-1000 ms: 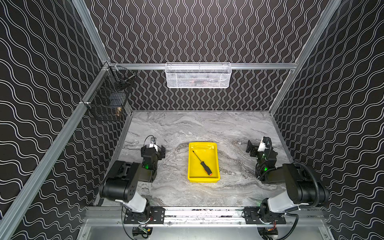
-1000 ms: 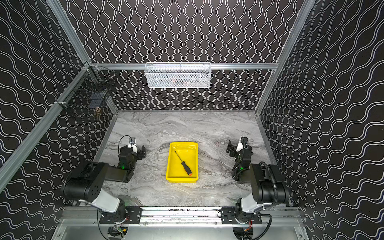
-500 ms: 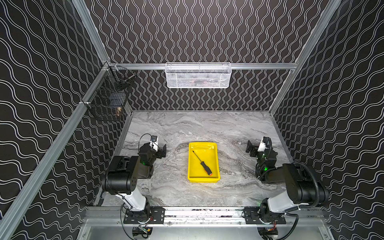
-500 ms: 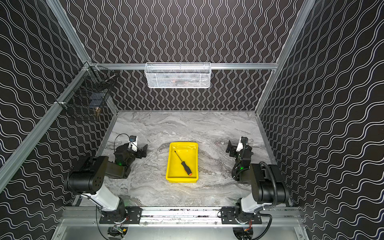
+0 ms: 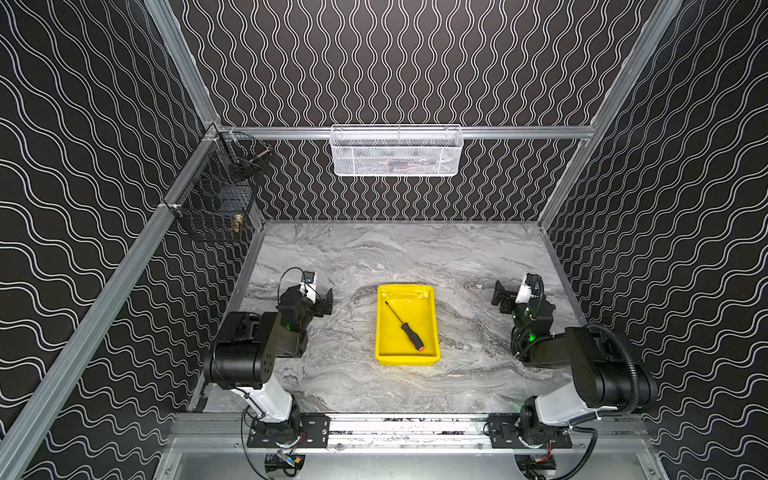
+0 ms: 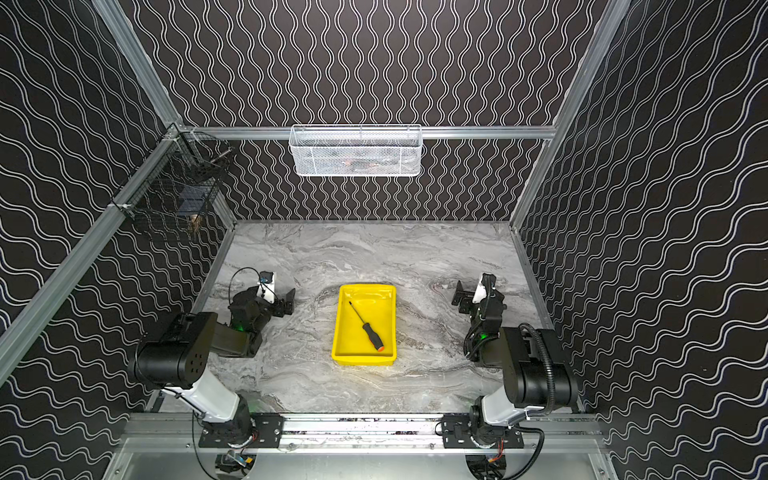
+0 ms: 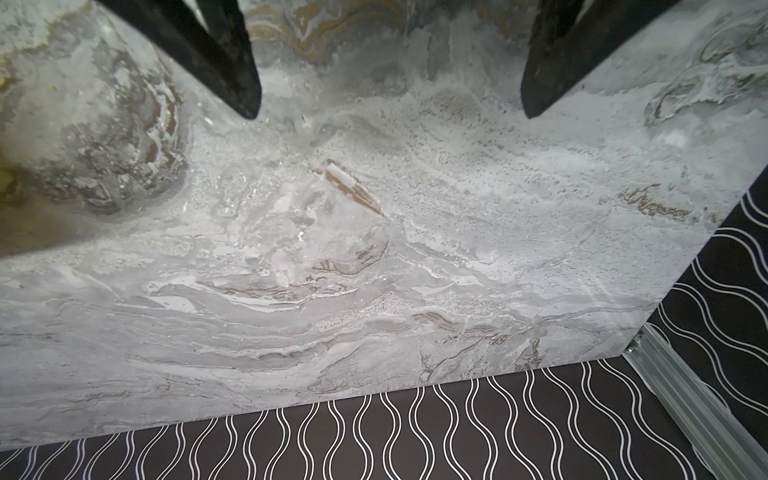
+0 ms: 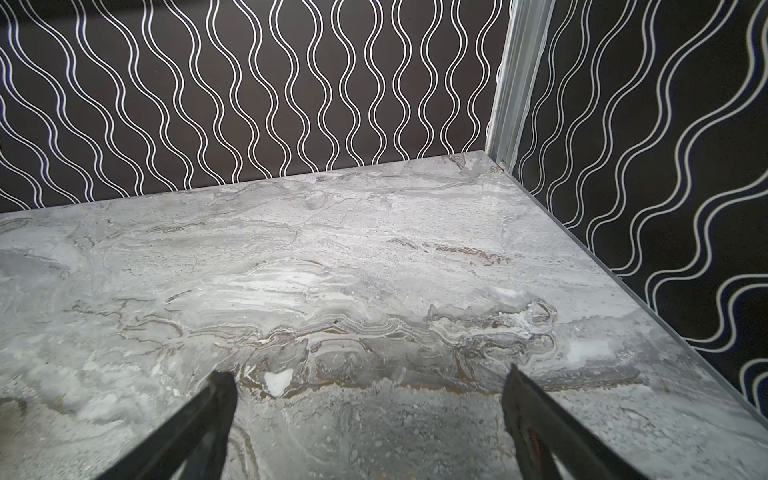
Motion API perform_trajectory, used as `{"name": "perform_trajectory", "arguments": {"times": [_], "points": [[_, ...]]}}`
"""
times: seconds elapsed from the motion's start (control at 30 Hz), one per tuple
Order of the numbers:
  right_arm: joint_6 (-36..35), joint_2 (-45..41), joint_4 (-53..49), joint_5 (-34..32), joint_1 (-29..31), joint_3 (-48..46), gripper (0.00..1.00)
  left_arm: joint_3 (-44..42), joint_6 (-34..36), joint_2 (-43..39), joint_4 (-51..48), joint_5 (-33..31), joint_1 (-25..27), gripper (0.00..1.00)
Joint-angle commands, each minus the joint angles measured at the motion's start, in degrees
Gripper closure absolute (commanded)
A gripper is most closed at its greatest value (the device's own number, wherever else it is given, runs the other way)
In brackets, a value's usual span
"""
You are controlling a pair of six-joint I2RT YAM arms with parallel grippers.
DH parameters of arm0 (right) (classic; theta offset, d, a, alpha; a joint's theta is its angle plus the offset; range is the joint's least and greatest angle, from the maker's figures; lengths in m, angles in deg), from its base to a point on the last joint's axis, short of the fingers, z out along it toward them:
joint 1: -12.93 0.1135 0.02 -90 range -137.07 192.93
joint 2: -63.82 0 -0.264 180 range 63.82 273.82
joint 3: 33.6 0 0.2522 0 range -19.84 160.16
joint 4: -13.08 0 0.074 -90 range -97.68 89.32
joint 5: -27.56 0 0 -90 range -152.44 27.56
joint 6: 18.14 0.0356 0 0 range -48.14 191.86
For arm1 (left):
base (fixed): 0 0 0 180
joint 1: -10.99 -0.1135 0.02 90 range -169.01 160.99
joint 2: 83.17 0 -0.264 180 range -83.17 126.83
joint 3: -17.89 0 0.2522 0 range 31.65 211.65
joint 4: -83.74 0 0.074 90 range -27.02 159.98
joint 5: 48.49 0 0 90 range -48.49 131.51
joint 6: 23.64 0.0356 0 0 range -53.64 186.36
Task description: Put the screwdriver in the bin
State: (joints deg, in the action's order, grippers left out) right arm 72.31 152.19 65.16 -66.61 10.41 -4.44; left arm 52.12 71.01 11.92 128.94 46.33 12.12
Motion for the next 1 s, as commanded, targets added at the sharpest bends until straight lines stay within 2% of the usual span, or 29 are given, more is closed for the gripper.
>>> {"name": "perform_trajectory", "arguments": {"times": [0.0, 0.97], "points": [[-0.18, -0.01, 1.12, 0.21, -0.02, 0.07, 0.01, 0.30, -0.25, -0.12, 0.71, -0.51, 0.00, 0.01], [-0.24, 0.00, 1.22, 0.12, 0.03, 0.05, 0.01, 1.08, -0.25, 0.20, -0.69, -0.78, 0.11, 0.01]]}}
